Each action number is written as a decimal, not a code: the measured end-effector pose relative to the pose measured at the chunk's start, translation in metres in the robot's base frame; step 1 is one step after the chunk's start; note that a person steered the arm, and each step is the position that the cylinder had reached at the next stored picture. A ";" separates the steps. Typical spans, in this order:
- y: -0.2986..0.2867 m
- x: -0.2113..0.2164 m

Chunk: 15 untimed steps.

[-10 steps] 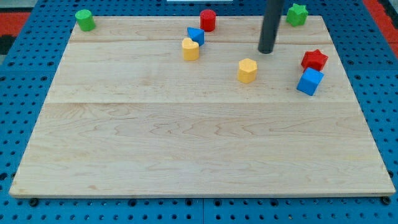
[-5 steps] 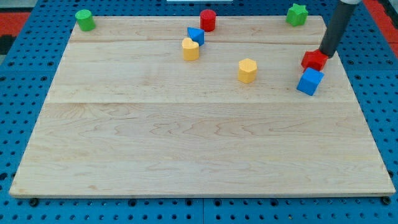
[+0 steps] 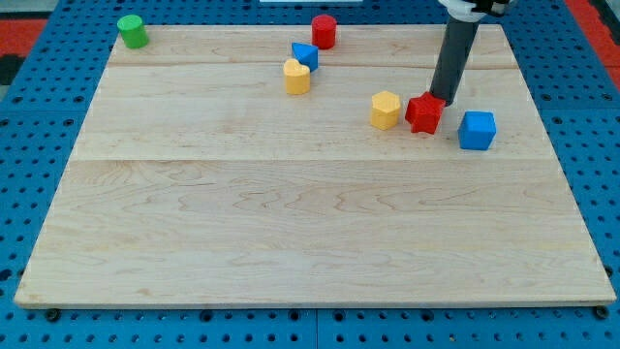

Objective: Slide the red star vertically below the yellow heart

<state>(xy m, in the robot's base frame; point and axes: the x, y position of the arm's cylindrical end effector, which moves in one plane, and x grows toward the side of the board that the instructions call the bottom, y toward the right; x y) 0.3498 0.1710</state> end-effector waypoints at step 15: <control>-0.059 0.041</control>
<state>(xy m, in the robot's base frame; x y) 0.3907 0.1119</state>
